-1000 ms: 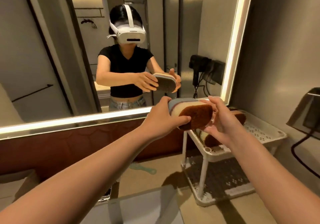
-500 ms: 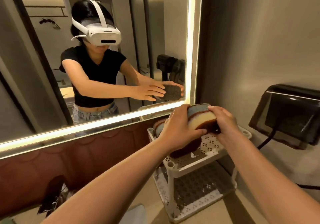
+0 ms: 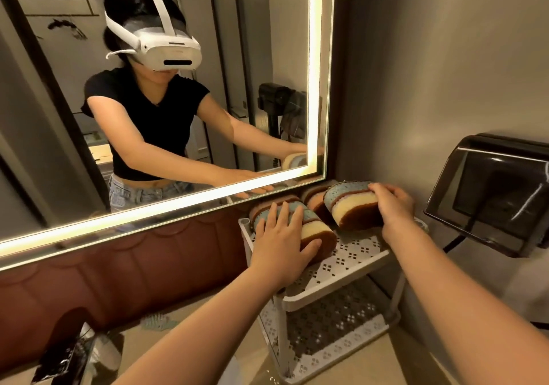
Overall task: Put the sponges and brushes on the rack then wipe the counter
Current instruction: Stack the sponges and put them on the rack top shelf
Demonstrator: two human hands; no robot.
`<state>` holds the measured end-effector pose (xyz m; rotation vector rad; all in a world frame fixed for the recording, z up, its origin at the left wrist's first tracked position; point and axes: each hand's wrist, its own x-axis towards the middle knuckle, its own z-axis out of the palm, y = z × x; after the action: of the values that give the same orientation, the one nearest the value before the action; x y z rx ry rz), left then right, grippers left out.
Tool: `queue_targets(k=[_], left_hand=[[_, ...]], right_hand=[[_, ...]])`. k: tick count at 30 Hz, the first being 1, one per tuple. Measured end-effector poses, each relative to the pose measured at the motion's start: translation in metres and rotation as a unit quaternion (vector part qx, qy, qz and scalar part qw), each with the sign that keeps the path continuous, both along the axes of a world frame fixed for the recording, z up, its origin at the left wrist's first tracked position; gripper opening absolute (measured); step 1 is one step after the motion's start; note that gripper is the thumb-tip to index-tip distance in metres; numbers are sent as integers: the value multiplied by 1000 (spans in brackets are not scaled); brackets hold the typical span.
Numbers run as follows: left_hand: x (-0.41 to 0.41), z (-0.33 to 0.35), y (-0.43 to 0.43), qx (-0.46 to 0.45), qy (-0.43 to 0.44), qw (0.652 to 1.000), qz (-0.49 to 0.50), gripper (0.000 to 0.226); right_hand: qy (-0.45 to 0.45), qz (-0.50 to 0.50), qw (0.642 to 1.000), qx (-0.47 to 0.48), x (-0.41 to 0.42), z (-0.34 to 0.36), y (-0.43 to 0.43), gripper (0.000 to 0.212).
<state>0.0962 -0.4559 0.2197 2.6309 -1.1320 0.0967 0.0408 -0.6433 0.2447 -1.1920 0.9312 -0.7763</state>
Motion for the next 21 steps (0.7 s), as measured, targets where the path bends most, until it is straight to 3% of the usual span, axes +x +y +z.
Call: queue_targets(k=[6,13,21], left_hand=[[-1,0,1,4,0,1000,-2,71],[-1,2,0,15,15,1000,-3,70],[-4,3,1,22,22,999,-3,71]], right_hand=[[41,58,994,-82,-1,-9,-4,12],[61,57,992,-94,15,-23,0,11],[237,68,941,-232,20,-38,-10,14]])
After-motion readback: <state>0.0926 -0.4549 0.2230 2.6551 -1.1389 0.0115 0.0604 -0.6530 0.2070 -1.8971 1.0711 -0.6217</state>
